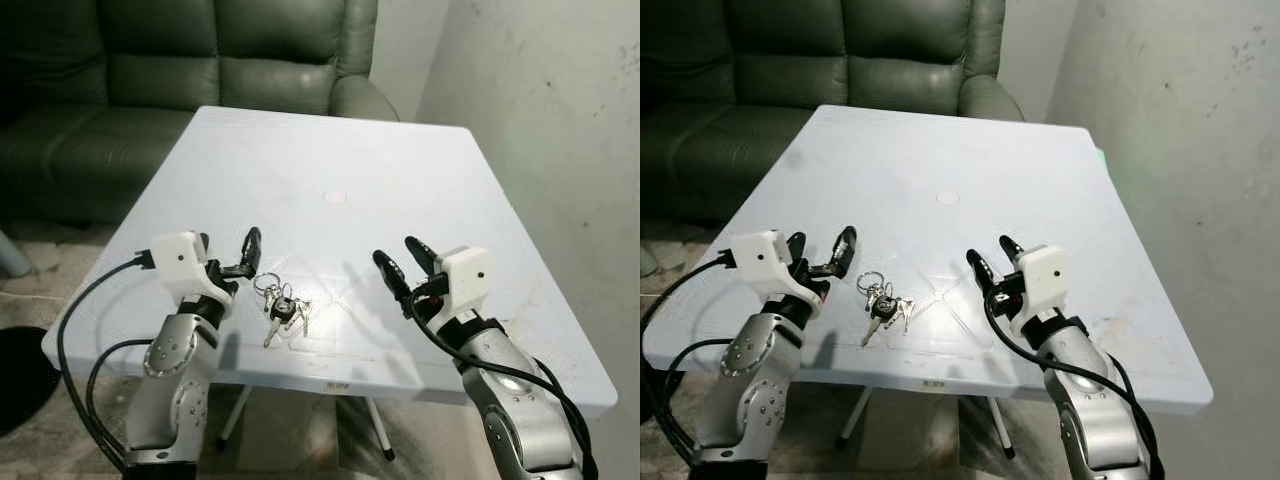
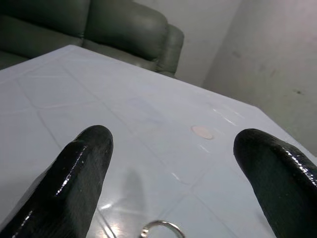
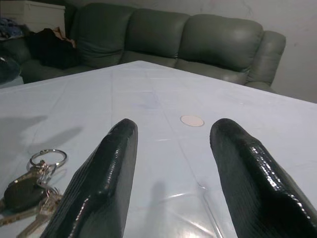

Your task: Hang keys on a hook

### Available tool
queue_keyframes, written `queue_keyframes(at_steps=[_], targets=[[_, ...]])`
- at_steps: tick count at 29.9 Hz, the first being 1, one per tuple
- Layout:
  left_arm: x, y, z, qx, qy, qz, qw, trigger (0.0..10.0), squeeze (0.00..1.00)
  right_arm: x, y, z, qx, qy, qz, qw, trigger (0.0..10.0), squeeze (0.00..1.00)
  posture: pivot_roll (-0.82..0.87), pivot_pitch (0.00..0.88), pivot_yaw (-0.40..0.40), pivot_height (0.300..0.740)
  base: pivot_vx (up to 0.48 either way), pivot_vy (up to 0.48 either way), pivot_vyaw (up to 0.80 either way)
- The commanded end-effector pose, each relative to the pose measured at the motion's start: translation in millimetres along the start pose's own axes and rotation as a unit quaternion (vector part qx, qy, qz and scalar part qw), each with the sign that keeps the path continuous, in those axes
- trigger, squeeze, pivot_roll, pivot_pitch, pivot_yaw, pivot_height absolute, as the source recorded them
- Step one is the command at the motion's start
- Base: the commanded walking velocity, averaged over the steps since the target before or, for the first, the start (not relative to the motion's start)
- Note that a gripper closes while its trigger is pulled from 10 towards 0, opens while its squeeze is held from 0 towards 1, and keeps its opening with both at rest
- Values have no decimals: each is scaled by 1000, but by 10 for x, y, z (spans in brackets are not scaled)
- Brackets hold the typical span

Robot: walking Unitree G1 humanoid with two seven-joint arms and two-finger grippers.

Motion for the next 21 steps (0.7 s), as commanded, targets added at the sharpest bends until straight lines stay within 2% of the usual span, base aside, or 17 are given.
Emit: queue_keyframes(at_steps=[1, 7, 21], targets=[[48, -9, -23, 2, 11, 3, 1000, 10000, 0, 3, 28, -4, -2, -2, -1, 1000, 10000, 0, -17, 0, -80, 740, 0, 0, 0], [29, -29, -34, 6, 7, -6, 1000, 10000, 0, 1, 17, -15, 3, -4, -5, 1000, 10000, 0, -19, 0, -84, 740, 0, 0, 0], [32, -30, -30, 6, 7, -12, 1000, 10000, 0, -2, -4, -45, 5, -5, -2, 1000, 10000, 0, -24, 0, -82, 740, 0, 399, 0]])
Point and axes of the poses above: a point about 5 cm out from each wrist's last joint towards the gripper, its own z axis pointing out of the wrist towards the gripper, its own x axis along the axis of the wrist's last joint, y = z × x, the point moved 4 cm from there along z, pointing out of the wrist towards the gripper, and after that the axes turned 9 degrees about z, right-handed, at the moved point
